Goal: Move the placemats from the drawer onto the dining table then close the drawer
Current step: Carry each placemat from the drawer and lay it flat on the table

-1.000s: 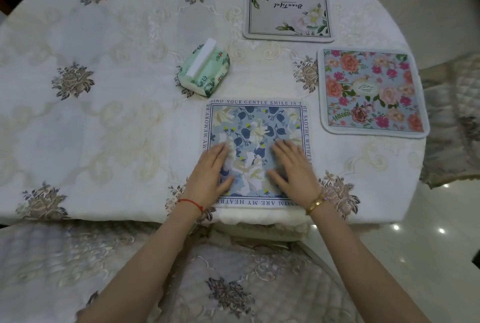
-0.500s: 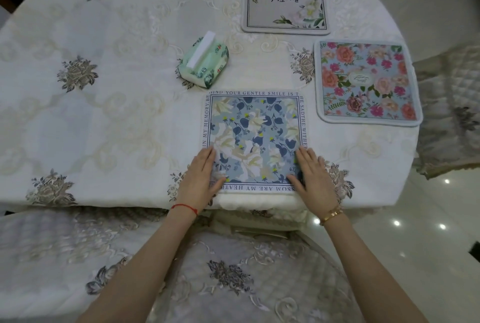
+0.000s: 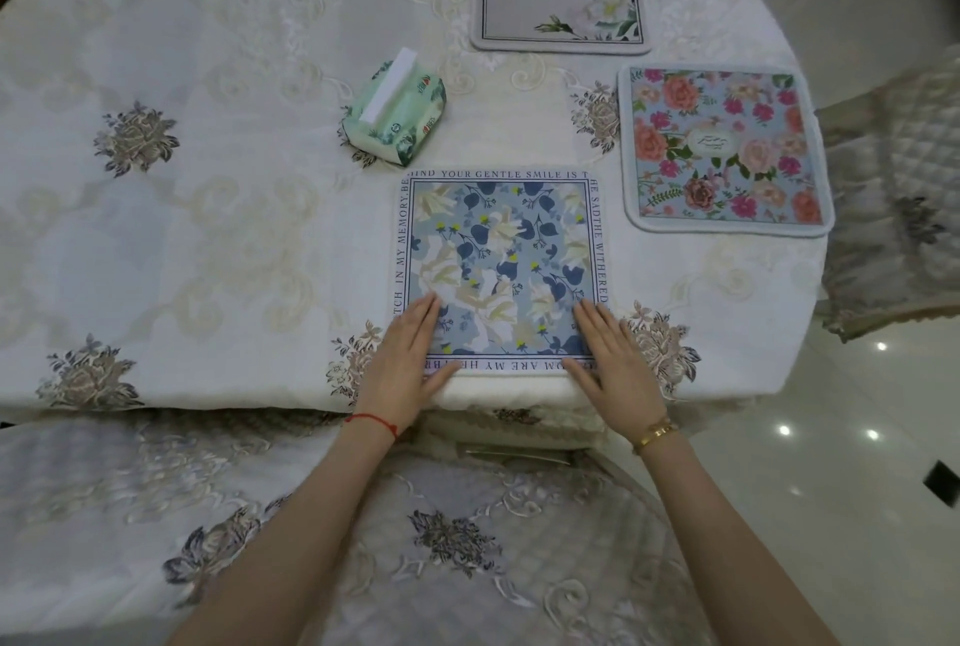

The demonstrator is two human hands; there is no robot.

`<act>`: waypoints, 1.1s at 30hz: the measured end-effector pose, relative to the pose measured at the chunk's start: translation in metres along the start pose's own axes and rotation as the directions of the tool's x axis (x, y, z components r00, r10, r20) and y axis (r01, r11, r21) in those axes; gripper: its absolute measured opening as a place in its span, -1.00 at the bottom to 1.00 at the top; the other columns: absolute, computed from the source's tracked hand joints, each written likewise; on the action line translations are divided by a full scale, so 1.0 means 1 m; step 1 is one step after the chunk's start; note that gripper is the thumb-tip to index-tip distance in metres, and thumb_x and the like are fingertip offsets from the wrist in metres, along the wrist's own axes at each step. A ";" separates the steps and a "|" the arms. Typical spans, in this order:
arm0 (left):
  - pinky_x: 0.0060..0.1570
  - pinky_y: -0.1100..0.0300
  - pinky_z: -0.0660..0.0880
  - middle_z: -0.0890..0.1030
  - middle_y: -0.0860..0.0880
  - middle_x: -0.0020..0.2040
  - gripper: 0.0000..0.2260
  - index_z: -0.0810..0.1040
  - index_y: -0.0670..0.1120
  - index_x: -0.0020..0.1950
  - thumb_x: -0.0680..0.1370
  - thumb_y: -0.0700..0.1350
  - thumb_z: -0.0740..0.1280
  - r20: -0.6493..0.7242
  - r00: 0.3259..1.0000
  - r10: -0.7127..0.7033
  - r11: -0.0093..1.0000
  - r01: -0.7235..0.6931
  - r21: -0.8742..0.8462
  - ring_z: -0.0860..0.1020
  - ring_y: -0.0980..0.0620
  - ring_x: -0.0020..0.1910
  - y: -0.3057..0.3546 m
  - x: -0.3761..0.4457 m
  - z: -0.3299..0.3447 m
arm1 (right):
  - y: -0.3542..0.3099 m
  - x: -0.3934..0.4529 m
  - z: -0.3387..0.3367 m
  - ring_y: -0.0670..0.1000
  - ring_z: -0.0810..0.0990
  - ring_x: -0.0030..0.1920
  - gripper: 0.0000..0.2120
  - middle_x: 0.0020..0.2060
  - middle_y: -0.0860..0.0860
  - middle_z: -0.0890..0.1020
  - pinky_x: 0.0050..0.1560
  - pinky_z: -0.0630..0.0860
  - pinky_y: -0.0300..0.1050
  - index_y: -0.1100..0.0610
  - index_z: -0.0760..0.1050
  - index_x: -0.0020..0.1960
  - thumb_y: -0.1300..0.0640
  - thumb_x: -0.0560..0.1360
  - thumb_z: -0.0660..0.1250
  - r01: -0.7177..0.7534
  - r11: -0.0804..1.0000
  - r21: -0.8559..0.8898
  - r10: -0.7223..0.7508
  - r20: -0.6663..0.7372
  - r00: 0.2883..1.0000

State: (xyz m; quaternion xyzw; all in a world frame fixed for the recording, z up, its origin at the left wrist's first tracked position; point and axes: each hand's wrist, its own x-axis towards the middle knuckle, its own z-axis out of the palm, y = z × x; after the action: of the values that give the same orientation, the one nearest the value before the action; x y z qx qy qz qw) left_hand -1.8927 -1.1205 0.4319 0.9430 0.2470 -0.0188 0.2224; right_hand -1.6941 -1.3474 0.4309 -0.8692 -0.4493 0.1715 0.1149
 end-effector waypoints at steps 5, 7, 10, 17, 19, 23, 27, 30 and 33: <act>0.51 0.05 0.11 0.10 -0.06 0.56 -0.27 0.03 -0.10 0.57 0.54 0.21 0.22 -0.024 1.000 0.002 1.000 -0.003 -0.030 0.07 0.00 0.54 -0.008 0.020 -0.015 | -0.001 0.025 -0.015 -0.04 -0.12 0.56 -0.37 0.56 -0.03 0.01 0.55 -0.16 -0.04 0.07 -0.01 0.58 -0.16 0.62 0.09 -0.014 0.999 0.051 0.018 -0.072 0.997; 0.51 0.03 0.10 0.11 -0.08 0.56 -0.31 0.04 -0.11 0.57 0.56 0.17 0.21 -0.026 0.999 0.043 0.998 -0.044 -0.042 0.07 -0.02 0.54 -0.007 0.047 -0.024 | -0.011 0.053 -0.020 -0.02 -0.14 0.56 -0.37 0.56 -0.02 -0.02 0.54 -0.18 -0.07 0.07 -0.03 0.58 -0.14 0.63 0.11 0.022 0.998 0.062 -0.018 -0.066 0.998; 0.52 0.03 0.06 0.11 -0.12 0.56 -0.33 0.05 -0.15 0.56 0.58 0.13 0.21 -0.014 0.997 0.079 0.996 -0.080 -0.028 0.05 -0.06 0.55 -0.001 0.093 -0.035 | -0.027 0.102 -0.023 0.02 -0.15 0.56 -0.36 0.57 0.03 -0.01 0.54 -0.18 -0.05 0.11 -0.02 0.58 -0.13 0.63 0.11 0.057 0.997 0.051 -0.055 -0.043 0.998; 0.53 0.10 -0.04 0.04 -0.09 0.58 -0.31 0.02 -0.16 0.57 0.58 0.15 0.20 0.007 0.998 0.063 0.998 -0.063 0.027 0.00 -0.02 0.55 -0.004 0.149 -0.035 | -0.029 0.157 -0.021 0.00 -0.13 0.56 -0.32 0.57 -0.01 -0.02 0.53 -0.22 -0.07 0.07 -0.07 0.58 -0.20 0.61 0.08 0.089 0.996 -0.021 -0.088 0.020 0.996; 0.53 0.09 0.00 0.06 -0.07 0.58 -0.29 0.03 -0.14 0.57 0.57 0.20 0.20 -0.012 0.999 0.044 0.999 -0.044 0.027 0.03 -0.02 0.55 -0.012 0.146 -0.033 | -0.017 0.154 -0.023 -0.05 -0.14 0.56 -0.28 0.57 -0.04 -0.04 0.54 -0.19 -0.08 0.06 -0.10 0.58 -0.27 0.59 0.06 0.096 0.995 -0.019 -0.095 0.016 0.995; 0.51 0.09 0.05 0.12 -0.08 0.56 -0.27 0.07 -0.16 0.56 0.55 0.25 0.18 -0.058 0.998 0.022 0.999 -0.020 0.037 0.11 -0.04 0.52 -0.028 0.137 -0.034 | 0.007 0.144 -0.031 -0.07 -0.11 0.56 -0.27 0.57 -0.04 -0.03 0.54 -0.16 -0.11 0.06 -0.08 0.58 -0.26 0.58 0.09 0.074 0.997 0.009 -0.074 -0.010 0.997; 0.51 0.12 0.03 0.11 -0.07 0.57 -0.25 0.06 -0.15 0.56 0.55 0.25 0.21 -0.081 0.996 -0.027 0.999 0.029 0.023 0.09 -0.02 0.53 -0.040 0.133 -0.038 | 0.016 0.143 -0.037 -0.03 0.00 0.55 -0.30 0.56 0.02 0.10 0.55 -0.05 -0.05 0.15 0.05 0.56 -0.18 0.58 0.18 -0.033 0.991 0.127 0.049 -0.121 0.991; 0.51 0.11 0.05 0.14 -0.10 0.55 -0.27 0.11 -0.17 0.55 0.54 0.21 0.25 -0.072 0.997 0.006 1.000 -0.004 0.024 0.11 -0.04 0.53 -0.040 0.141 -0.044 | 0.007 0.156 -0.037 0.00 -0.03 0.56 -0.30 0.56 0.03 0.09 0.54 -0.11 -0.09 0.14 0.03 0.57 -0.18 0.59 0.17 0.012 0.995 0.103 0.000 -0.110 0.994; 0.52 0.09 0.04 0.15 -0.12 0.55 -0.30 0.11 -0.16 0.55 0.55 0.17 0.26 -0.046 0.998 0.042 0.999 -0.041 0.011 0.09 -0.06 0.54 -0.026 0.165 -0.048 | -0.013 0.187 -0.036 0.02 -0.08 0.56 -0.30 0.57 0.03 0.04 0.55 -0.12 -0.05 0.12 -0.01 0.58 -0.17 0.60 0.15 0.084 0.994 0.074 -0.080 -0.059 0.995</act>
State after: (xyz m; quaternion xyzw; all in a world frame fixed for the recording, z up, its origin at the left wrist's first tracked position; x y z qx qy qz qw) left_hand -1.7635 -1.0040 0.4401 0.9491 0.2324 0.0066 0.2123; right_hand -1.5893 -1.1883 0.4321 -0.8495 -0.4744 0.1590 0.1674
